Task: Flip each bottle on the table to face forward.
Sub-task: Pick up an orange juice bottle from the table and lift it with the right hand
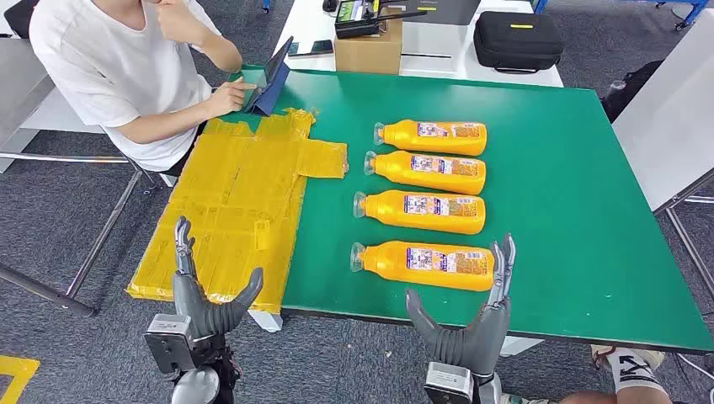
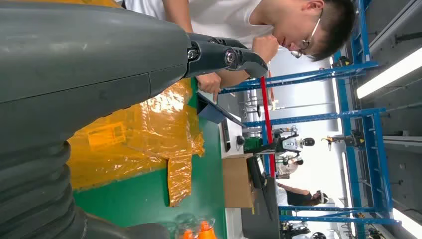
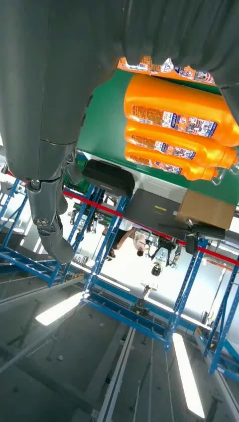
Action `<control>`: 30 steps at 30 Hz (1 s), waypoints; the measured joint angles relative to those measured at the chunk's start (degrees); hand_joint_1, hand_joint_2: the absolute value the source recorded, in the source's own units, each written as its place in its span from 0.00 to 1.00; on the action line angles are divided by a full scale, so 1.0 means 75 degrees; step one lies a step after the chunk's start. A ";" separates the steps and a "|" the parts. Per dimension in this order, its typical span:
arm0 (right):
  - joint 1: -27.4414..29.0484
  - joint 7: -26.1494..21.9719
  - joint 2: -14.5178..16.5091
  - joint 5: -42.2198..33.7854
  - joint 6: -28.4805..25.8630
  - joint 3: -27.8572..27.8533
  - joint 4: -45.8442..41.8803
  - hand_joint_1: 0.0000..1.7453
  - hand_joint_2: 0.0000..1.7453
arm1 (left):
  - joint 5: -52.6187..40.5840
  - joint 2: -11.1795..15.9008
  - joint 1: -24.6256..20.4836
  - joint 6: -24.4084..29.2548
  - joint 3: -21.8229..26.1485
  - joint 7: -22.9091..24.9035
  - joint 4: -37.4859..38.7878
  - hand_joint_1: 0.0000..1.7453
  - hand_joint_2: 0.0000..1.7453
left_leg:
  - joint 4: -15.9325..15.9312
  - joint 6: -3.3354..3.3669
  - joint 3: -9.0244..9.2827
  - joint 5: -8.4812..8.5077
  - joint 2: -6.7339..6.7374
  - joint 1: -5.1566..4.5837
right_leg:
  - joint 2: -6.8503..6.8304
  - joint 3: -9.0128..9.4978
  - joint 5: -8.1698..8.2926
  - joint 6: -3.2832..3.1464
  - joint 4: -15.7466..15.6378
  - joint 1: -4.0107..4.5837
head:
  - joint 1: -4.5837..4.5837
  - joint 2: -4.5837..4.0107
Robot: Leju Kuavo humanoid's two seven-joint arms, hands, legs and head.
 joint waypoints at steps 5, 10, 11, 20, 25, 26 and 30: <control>0.0001 0.0000 0.0000 0.0006 0.0000 0.0000 0.0000 0.00 1.00 | 0.0000 0.0000 -0.0001 0.0000 0.0000 0.0000 0.0009 0.00 1.00 | 0.0000 0.0000 0.0000 0.0000 0.0000 0.0000 | 0.0000 0.0000 0.0000 0.0000 0.0000 0.0000 | 0.0000 0.0000; 0.0005 -0.0001 0.0002 0.0250 0.0000 -0.0014 0.0006 0.00 1.00 | 0.0003 0.0000 -0.0001 0.0013 0.0000 0.0000 0.0010 0.00 1.00 | 0.0000 0.0000 0.0000 0.0000 0.0000 0.0000 | 0.0000 0.0000 0.0000 0.0000 0.0000 0.0000 | 0.0000 -0.0001; 0.0008 -0.0001 0.0011 0.0487 0.0000 -0.0045 0.0025 0.00 1.00 | 0.0003 0.0000 0.0000 0.0036 0.0000 0.0000 0.0010 0.00 1.00 | 0.0000 0.0000 0.0000 0.0000 0.0000 0.0000 | 0.0000 0.0000 0.0000 0.0000 0.0000 0.0000 | 0.0000 0.0000; -0.0151 0.1967 -0.0282 0.3746 0.0239 -0.0840 0.0969 0.00 1.00 | 0.0463 -0.0004 0.0202 -0.0799 0.0087 0.0000 -0.0376 0.00 1.00 | 0.0000 0.0001 0.0000 0.0001 -0.0004 -0.0002 | -0.0001 0.0007 0.0000 0.0001 -0.0001 -0.0002 | 0.0000 0.0000; -0.0449 0.3248 -0.0908 0.4483 0.0979 -0.1217 0.1499 0.00 1.00 | 0.0327 -0.0089 0.0364 -0.1392 0.0139 -0.0002 -0.0879 0.00 1.00 | 0.0001 0.0004 0.0000 0.0002 -0.0005 -0.0008 | -0.0002 0.0009 0.0004 0.0005 -0.0002 -0.0007 | 0.0001 0.0000; -0.0507 0.3358 -0.1005 0.4547 0.1081 -0.1276 0.1568 0.00 1.00 | 0.0265 -0.0101 0.0387 -0.1402 0.0128 -0.0003 -0.0983 0.00 1.00 | 0.0002 0.0004 0.0000 0.0001 -0.0005 -0.0009 | -0.0002 0.0009 0.0004 0.0005 -0.0002 -0.0007 | 0.0001 0.0000; -0.0699 0.3536 -0.1294 0.4705 0.1269 -0.1427 0.1758 0.00 1.00 | 0.0068 -0.0111 0.0437 -0.1295 -0.0015 -0.0003 -0.1289 0.00 1.00 | 0.0002 0.0003 0.0002 0.0001 -0.0004 -0.0007 | -0.0002 0.0009 0.0004 0.0006 -0.0001 -0.0004 | -0.0001 0.0000</control>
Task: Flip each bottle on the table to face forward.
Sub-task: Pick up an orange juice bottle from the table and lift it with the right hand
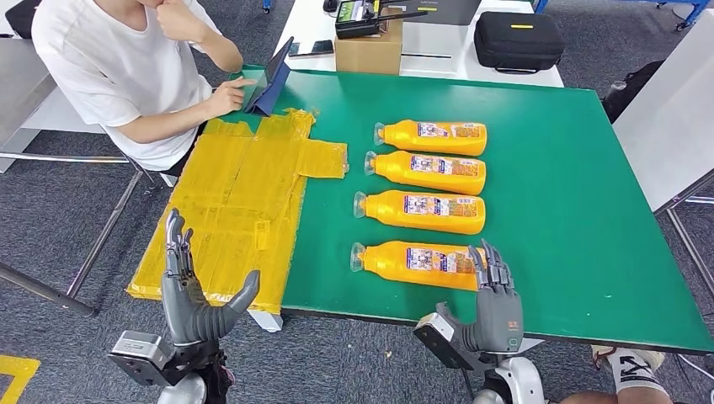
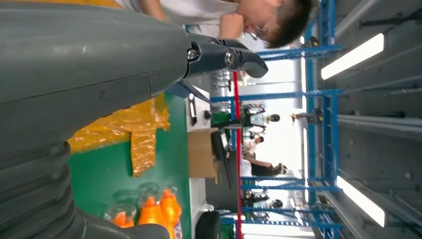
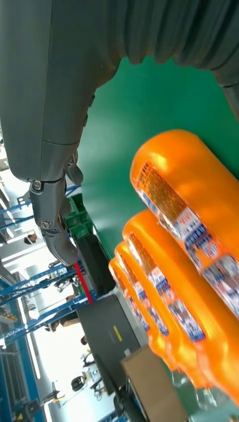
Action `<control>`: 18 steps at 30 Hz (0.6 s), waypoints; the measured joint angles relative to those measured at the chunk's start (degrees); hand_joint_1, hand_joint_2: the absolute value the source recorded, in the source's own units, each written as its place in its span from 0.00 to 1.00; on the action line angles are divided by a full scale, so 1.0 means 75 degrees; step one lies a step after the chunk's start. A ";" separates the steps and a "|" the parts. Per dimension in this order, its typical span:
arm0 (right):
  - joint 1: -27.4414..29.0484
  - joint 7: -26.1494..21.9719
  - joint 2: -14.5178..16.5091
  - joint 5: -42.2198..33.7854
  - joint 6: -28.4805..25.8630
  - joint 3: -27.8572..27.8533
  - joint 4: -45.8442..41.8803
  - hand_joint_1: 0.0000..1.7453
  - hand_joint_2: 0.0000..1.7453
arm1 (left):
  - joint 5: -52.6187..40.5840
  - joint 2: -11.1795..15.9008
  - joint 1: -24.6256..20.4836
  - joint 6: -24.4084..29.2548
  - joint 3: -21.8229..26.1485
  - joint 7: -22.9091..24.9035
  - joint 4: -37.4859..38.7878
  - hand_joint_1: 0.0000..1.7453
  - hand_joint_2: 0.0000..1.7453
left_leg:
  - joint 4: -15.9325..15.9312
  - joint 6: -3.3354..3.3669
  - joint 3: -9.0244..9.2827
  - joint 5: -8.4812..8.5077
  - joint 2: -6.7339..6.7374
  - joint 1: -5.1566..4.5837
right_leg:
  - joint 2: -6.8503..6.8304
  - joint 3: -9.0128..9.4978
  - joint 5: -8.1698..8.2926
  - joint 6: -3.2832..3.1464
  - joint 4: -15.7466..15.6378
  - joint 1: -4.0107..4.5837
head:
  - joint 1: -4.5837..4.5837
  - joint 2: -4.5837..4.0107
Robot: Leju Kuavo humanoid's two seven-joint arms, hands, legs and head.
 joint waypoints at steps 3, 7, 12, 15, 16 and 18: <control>-0.0065 0.0018 -0.0112 0.0038 0.0014 -0.0045 0.0076 0.00 1.00 | -0.0029 0.0000 0.0010 0.0020 -0.0047 0.0000 -0.0106 0.00 1.00 | 0.0000 -0.0001 0.0001 0.0000 0.0002 0.0004 | 0.0001 -0.0001 0.0000 0.0000 0.0001 0.0003 | -0.0001 0.0000; -0.0110 0.0018 -0.0204 0.0052 0.0022 -0.0076 0.0154 0.00 1.00 | -0.0033 0.0000 0.0022 0.0021 -0.0092 0.0000 -0.0181 0.00 1.00 | 0.0000 -0.0001 0.0001 0.0000 0.0001 0.0005 | 0.0000 0.0000 -0.0001 -0.0001 0.0001 0.0004 | 0.0001 0.0000; -0.0145 0.0055 -0.0258 0.0078 0.0093 -0.0084 0.0224 0.00 1.00 | -0.0034 0.0000 0.0028 0.0027 -0.0151 0.0000 -0.0229 0.00 1.00 | 0.0000 0.0000 0.0001 0.0000 0.0001 0.0003 | 0.0000 0.0001 -0.0001 -0.0001 0.0000 0.0001 | 0.0001 0.0000; -0.0221 0.0119 -0.0288 0.0101 0.0331 -0.0083 0.0268 0.00 1.00 | -0.0032 0.0000 0.0022 0.0020 -0.0164 0.0000 -0.0231 0.00 1.00 | 0.0000 0.0000 0.0001 0.0000 0.0001 0.0003 | 0.0000 0.0001 0.0000 -0.0001 0.0000 0.0001 | 0.0001 0.0000; -0.0262 0.0130 -0.0302 0.0103 0.0422 -0.0082 0.0290 0.00 1.00 | -0.0032 0.0000 0.0018 0.0011 -0.0167 0.0000 -0.0230 0.00 1.00 | 0.0000 0.0000 0.0001 0.0000 0.0001 0.0003 | 0.0000 0.0002 0.0000 -0.0001 0.0000 0.0001 | 0.0000 -0.0001; -0.0381 0.0133 -0.0326 0.0103 0.0582 -0.0078 0.0350 0.00 1.00 | -0.0036 0.0000 0.0002 -0.0005 -0.0185 0.0000 -0.0228 0.00 1.00 | 0.0000 0.0000 0.0001 0.0001 0.0002 0.0003 | 0.0001 0.0002 0.0000 -0.0001 0.0000 0.0001 | 0.0000 -0.0001</control>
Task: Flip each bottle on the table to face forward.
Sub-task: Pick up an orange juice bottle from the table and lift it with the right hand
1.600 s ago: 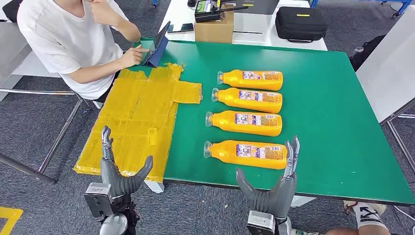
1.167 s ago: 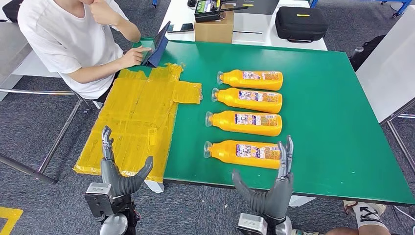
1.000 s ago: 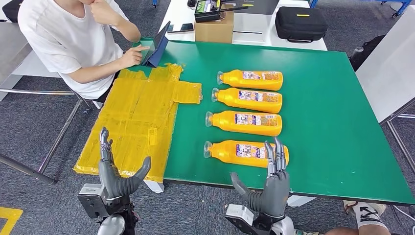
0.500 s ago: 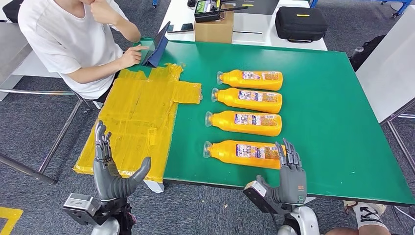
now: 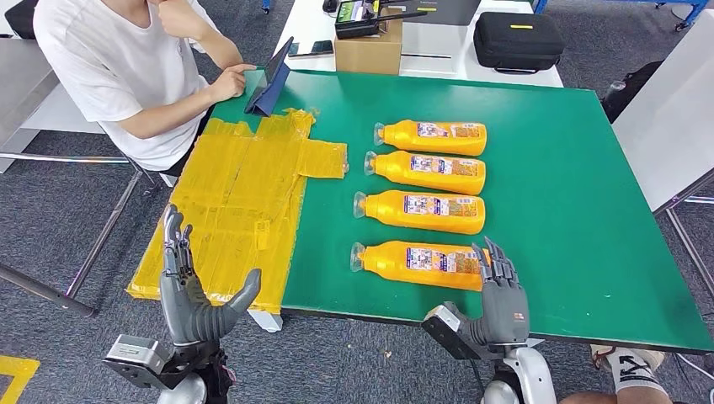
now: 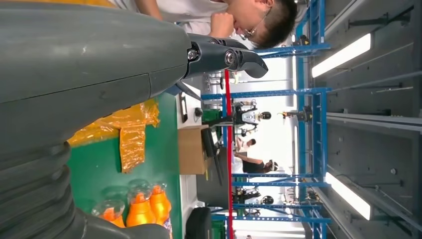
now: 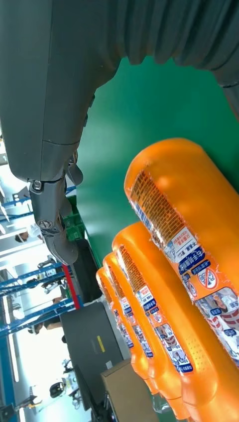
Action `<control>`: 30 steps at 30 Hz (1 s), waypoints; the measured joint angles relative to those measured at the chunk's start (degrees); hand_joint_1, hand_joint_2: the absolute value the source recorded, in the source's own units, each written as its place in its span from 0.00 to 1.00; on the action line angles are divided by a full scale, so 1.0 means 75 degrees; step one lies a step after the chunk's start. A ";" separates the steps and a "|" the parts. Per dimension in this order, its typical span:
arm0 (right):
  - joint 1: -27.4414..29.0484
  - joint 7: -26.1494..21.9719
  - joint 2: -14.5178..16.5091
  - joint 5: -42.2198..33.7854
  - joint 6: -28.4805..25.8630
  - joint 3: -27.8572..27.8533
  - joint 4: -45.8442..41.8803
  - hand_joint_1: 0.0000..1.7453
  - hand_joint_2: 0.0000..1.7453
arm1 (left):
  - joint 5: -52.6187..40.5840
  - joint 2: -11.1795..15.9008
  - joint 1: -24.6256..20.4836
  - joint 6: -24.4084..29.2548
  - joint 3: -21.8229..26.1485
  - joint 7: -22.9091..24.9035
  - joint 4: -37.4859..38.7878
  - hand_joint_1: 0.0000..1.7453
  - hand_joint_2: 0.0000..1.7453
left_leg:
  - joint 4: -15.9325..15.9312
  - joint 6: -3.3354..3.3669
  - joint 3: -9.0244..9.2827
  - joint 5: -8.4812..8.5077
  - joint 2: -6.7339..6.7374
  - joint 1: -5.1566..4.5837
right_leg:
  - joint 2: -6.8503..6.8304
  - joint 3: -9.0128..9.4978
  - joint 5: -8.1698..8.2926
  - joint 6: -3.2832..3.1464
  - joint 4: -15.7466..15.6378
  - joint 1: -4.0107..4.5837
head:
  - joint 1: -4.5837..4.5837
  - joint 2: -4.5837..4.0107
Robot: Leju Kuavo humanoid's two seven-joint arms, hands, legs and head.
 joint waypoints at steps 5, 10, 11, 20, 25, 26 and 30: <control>-0.0512 0.0131 -0.0060 0.0071 0.0345 0.0033 0.0283 0.00 1.00 | 0.0126 -0.0001 -0.0081 -0.0211 -0.0096 0.0000 0.0052 0.00 1.00 | 0.0000 0.0001 0.0002 0.0004 0.0001 0.0000 | 0.0000 0.0001 0.0001 0.0000 0.0001 0.0001 | 0.0000 0.0001; -0.1013 0.0423 -0.0183 0.0387 0.0545 0.0180 0.0778 0.00 1.00 | 0.0483 -0.0020 -0.0120 -0.0880 -0.0071 0.0000 0.0149 0.00 1.00 | 0.0000 0.0002 0.0003 0.0005 0.0000 0.0001 | 0.0000 0.0003 0.0001 0.0000 0.0001 0.0000 | 0.0001 0.0000; -0.1092 0.0447 -0.0202 0.0397 0.0566 0.0203 0.0888 0.00 1.00 | 0.0539 -0.0023 -0.0126 -0.0974 -0.0065 0.0000 0.0168 0.00 1.00 | 0.0000 0.0002 0.0003 0.0005 -0.0001 0.0000 | 0.0000 0.0003 0.0001 0.0000 0.0001 0.0000 | 0.0000 0.0000; -0.1525 0.0465 -0.0272 0.0375 0.0588 0.0303 0.1594 0.00 1.00 | 0.0667 -0.0085 -0.0163 -0.1206 0.0025 0.0000 0.0322 0.00 1.00 | 0.0000 0.0002 0.0003 0.0005 -0.0001 0.0001 | 0.0000 0.0003 0.0001 0.0000 0.0001 0.0001 | -0.0001 0.0001; -0.1628 0.0451 -0.0283 0.0390 0.0589 0.0342 0.1772 0.00 1.00 | 0.0666 -0.0101 -0.0171 -0.1235 0.0049 0.0000 0.0355 0.00 1.00 | 0.0000 0.0002 0.0003 0.0005 -0.0001 0.0001 | 0.0000 0.0003 0.0001 0.0000 0.0002 0.0001 | 0.0001 0.0000; -0.1665 0.0447 -0.0284 0.0404 0.0605 0.0362 0.1821 0.00 1.00 | 0.0665 -0.0113 -0.0176 -0.1249 0.0053 0.0000 0.0369 0.00 1.00 | 0.0000 0.0002 0.0003 0.0005 -0.0001 0.0001 | 0.0000 0.0004 0.0001 0.0000 0.0002 0.0001 | 0.0001 0.0000; -0.1862 0.0511 -0.0285 0.0540 0.0894 0.0500 0.2073 0.00 1.00 | 0.0671 -0.0149 -0.0206 -0.1338 0.0073 0.0000 0.0452 0.00 1.00 | 0.0000 0.0002 0.0003 0.0006 -0.0001 0.0000 | 0.0000 0.0004 0.0002 0.0000 0.0001 0.0001 | 0.0001 0.0001</control>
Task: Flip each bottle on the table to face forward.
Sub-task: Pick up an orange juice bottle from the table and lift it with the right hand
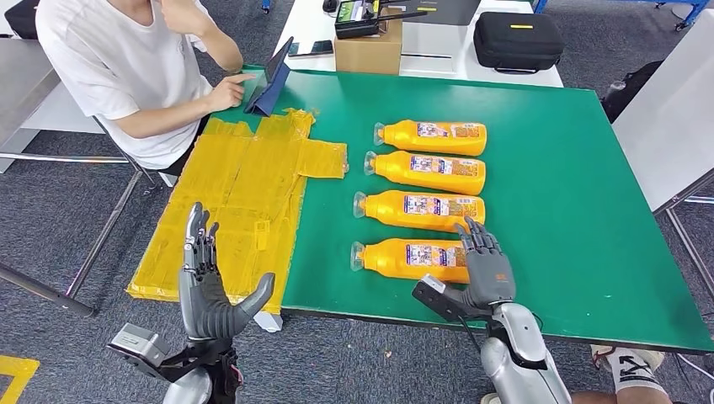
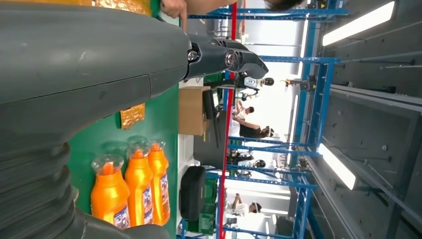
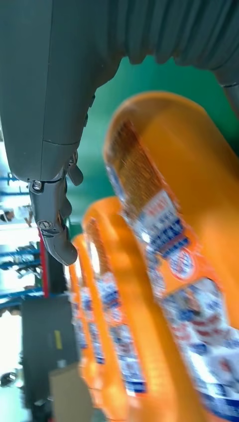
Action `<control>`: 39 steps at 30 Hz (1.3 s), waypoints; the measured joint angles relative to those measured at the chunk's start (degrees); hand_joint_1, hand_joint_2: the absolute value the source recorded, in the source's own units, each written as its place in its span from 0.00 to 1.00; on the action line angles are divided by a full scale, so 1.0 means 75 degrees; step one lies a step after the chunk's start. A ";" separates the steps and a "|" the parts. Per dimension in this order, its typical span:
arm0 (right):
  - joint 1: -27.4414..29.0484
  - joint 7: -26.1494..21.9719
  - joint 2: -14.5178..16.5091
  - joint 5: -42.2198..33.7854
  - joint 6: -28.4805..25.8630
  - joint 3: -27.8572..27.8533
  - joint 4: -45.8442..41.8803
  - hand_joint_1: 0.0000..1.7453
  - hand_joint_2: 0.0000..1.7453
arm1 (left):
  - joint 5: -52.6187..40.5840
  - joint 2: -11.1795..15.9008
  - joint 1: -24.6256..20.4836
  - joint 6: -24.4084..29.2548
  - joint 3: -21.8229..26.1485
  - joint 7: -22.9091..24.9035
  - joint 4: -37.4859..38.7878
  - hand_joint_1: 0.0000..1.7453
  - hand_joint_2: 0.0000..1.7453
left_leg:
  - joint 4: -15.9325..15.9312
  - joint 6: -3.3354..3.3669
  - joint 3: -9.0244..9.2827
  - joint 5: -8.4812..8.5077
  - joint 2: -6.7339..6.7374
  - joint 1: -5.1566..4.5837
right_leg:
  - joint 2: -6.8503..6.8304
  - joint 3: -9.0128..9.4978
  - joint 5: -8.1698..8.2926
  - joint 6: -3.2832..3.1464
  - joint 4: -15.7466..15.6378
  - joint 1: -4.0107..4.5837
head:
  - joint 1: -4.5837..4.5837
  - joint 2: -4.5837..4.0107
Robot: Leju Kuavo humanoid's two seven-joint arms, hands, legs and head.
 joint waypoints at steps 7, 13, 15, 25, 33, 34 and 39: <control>-0.0202 0.0069 -0.0007 0.0023 0.0228 0.0162 0.0315 0.00 1.00 | 0.0009 -0.0058 -0.0033 -0.0074 0.0079 0.0000 0.0101 0.00 1.00 | 0.0000 0.0000 0.0000 0.0000 -0.0001 0.0000 | 0.0000 0.0000 0.0000 0.0000 0.0001 0.0000 | -0.0001 0.0000; -0.0257 0.0070 -0.0009 0.0023 0.0233 0.0204 0.0440 0.00 1.00 | 0.0009 -0.0062 -0.0043 -0.0076 0.0127 0.0000 0.0139 0.00 1.00 | 0.0000 0.0000 0.0000 0.0000 -0.0001 0.0000 | 0.0000 0.0000 0.0000 0.0000 0.0000 0.0000 | -0.0001 -0.0001; -0.0264 0.0070 -0.0009 0.0023 0.0233 0.0206 0.0472 0.00 1.00 | 0.0010 -0.0063 -0.0043 -0.0076 0.0140 0.0000 0.0140 0.00 1.00 | 0.0000 0.0000 0.0000 0.0000 -0.0001 0.0000 | 0.0000 0.0000 0.0000 0.0000 0.0000 0.0000 | 0.0000 -0.0001; -0.0271 0.0070 -0.0012 0.0023 0.0233 0.0248 0.0540 0.00 1.00 | 0.0008 -0.0063 -0.0043 -0.0076 0.0147 0.0000 0.0140 0.00 1.00 | 0.0000 0.0000 0.0000 0.0000 -0.0001 0.0000 | 0.0000 0.0000 0.0000 0.0000 0.0001 0.0000 | 0.0001 0.0000; -0.0280 0.0082 -0.0022 0.0023 0.0297 0.0264 0.0552 0.00 1.00 | 0.0019 -0.0063 -0.0043 -0.0103 0.0155 0.0000 0.0145 0.00 1.00 | 0.0000 0.0000 0.0001 0.0000 -0.0001 0.0000 | 0.0000 0.0000 0.0000 0.0000 0.0000 0.0000 | -0.0001 0.0000; -0.0304 0.0140 -0.0054 0.0029 0.0440 0.0304 0.0557 0.00 1.00 | 0.0021 -0.0069 -0.0043 -0.0135 0.0166 0.0000 0.0157 0.00 1.00 | 0.0000 0.0000 0.0002 0.0000 0.0000 0.0000 | 0.0000 0.0001 0.0000 0.0000 0.0000 0.0000 | -0.0001 0.0000; -0.0671 0.0599 -0.0328 0.0217 0.1137 0.0691 0.0719 0.49 1.00 | -0.0020 -0.0127 -0.0048 -0.0324 0.0259 0.0000 0.0220 0.00 1.00 | 0.0000 0.0000 0.0027 0.0000 0.0000 0.0000 | 0.0000 0.0026 0.0000 0.0000 -0.0001 0.0000 | -0.0001 0.0000</control>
